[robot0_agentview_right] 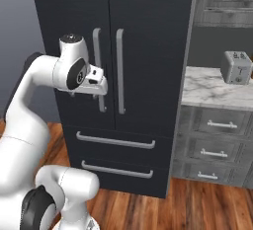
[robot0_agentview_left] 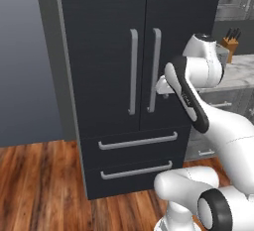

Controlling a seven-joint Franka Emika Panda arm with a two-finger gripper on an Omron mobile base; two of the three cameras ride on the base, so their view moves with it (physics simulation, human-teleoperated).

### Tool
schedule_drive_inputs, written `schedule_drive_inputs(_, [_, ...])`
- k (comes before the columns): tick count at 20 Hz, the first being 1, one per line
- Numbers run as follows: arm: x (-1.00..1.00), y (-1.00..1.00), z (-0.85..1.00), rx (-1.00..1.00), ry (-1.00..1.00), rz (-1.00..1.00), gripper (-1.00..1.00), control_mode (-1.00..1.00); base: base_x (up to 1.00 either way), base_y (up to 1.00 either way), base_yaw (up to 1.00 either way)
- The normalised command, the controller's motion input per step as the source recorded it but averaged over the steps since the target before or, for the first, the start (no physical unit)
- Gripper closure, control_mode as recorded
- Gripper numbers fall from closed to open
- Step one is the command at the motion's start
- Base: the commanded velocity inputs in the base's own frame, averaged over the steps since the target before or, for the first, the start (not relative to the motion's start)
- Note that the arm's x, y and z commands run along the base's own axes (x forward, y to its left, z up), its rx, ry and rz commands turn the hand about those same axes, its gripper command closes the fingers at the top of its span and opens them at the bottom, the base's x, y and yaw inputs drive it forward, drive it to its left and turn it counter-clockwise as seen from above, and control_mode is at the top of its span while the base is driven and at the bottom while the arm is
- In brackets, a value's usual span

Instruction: Take the lemon wedge from the fridge and place it on the plate with fish on the dining counter.

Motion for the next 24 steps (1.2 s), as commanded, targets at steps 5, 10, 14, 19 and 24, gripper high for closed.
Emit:
schedule_drive_inputs(5, [0.77, -0.66, 0.0, 0.0, -0.32, 0.0, -1.0, -1.0, 0.0, 0.0, 0.0])
schedule_drive_inputs(10, [1.0, -0.06, -0.02, 0.0, -0.03, -0.01, -1.0, -1.0, 0.0, 0.0, 0.0])
schedule_drive_inputs(14, [1.0, 0.0, 0.0, 0.0, 0.0, -0.03, -1.0, -1.0, 0.0, 0.0, 0.0])
schedule_drive_inputs(19, [1.0, 0.0, 0.0, 0.0, 0.01, -0.03, -1.0, -1.0, 0.0, 0.0, 0.0])
schedule_drive_inputs(24, [1.0, 0.02, -0.14, 0.0, 0.0, -0.01, -1.0, -1.0, 0.0, 0.0, 0.0])
